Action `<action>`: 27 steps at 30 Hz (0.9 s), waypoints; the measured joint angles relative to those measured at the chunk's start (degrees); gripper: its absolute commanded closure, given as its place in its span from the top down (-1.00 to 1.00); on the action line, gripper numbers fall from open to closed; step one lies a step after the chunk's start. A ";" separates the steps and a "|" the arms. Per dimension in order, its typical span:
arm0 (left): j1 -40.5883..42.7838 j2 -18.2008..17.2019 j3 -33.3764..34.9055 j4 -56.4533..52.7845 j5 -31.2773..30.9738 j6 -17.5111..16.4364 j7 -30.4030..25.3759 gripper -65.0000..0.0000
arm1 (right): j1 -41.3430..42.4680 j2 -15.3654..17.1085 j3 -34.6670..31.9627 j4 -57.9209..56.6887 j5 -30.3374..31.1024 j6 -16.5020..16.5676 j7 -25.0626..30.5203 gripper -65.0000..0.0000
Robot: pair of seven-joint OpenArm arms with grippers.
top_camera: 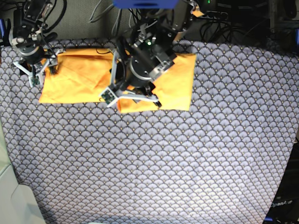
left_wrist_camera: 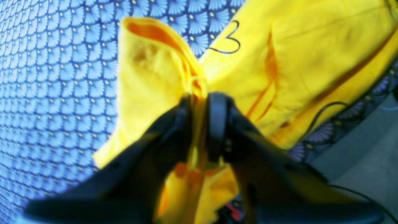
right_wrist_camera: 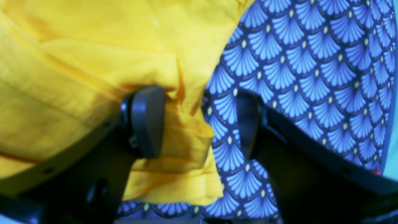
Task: Fold the T-shirt properly
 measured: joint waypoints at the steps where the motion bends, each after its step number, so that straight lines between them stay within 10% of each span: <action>1: 0.07 0.04 0.00 0.70 -0.07 -0.02 -0.15 -0.20 | -0.09 0.00 0.00 0.00 0.00 0.00 0.00 0.15; 12: -0.15 0.09 -1.11 2.62 0.15 -3.52 -0.59 -0.18 | -0.11 0.00 0.00 0.00 -0.02 0.00 0.15 0.15; 21: -0.50 -0.61 -26.45 3.67 0.87 -4.00 -0.35 -0.18 | -0.24 0.96 0.37 3.98 -0.55 0.00 -0.44 0.15; 27: 0.79 -3.32 -28.81 0.46 -0.13 -4.15 -0.87 -0.18 | -0.94 0.81 0.39 9.84 0.02 0.00 -0.31 0.15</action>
